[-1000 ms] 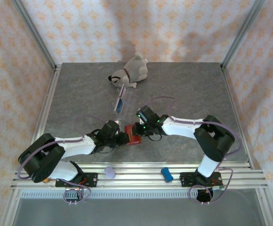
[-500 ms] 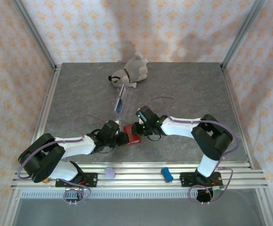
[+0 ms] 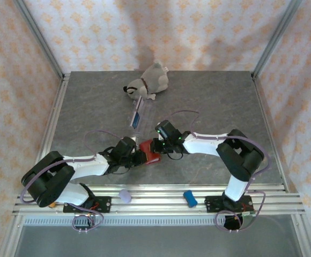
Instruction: Put the credit cards into the card holder
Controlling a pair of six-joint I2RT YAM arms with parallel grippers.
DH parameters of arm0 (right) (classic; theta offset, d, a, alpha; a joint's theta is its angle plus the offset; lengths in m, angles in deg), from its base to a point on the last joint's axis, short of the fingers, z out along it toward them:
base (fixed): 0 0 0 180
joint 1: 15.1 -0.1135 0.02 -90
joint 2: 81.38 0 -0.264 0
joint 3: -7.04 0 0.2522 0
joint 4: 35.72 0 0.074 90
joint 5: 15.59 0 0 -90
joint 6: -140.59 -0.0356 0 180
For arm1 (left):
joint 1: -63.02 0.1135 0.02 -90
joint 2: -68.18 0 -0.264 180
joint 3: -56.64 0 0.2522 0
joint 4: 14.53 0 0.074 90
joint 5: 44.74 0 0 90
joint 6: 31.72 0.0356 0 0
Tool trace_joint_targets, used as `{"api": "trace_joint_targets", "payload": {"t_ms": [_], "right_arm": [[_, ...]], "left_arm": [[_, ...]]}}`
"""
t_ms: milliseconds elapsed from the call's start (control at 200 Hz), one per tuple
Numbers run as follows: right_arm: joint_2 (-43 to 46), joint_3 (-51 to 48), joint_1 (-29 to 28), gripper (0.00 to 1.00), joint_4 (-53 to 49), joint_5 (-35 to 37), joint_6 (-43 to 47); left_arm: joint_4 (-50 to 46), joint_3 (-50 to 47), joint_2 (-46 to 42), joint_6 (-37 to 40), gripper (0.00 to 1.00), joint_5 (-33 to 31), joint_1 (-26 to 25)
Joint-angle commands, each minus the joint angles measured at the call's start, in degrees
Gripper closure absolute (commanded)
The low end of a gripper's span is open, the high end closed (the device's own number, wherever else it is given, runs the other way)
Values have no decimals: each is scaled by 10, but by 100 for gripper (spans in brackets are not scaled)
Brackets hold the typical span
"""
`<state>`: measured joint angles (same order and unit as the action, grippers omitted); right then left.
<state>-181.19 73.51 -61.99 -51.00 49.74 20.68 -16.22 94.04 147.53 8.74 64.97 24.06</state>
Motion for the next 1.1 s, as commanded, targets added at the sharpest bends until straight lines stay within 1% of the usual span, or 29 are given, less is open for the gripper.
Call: {"api": "trace_joint_targets", "payload": {"t_ms": [0, 260, 345, 441, 606, 696, 916, 1096], "right_arm": [[-30, -18, -3, 86, 17, 0, -12], [-38, -15, -4, 89, 11, 2, -6], [-41, -16, -4, 93, 12, -4, -5], [-37, -23, -4, 93, 17, -7, -8], [-31, -24, -4, 93, 12, -2, -3], [-33, -24, -4, 93, 13, -5, -2], [-30, -17, -3, 93, 15, -14, -2], [-26, -20, -4, 95, 23, -28, 2]], "left_arm": [[2, 3, 22, 11, 84, 2, -1], [3, 5, 27, 15, 86, 5, -2], [1, 7, 28, 17, 86, 6, -2], [-11, 7, 9, 18, 85, 5, -1], [-100, 18, -75, 43, 84, -49, 6], [-130, 26, -97, 53, 85, -78, 15], [-129, 47, -59, 75, 85, -92, 24], [-112, 55, -16, 85, 84, -95, 25]]}}
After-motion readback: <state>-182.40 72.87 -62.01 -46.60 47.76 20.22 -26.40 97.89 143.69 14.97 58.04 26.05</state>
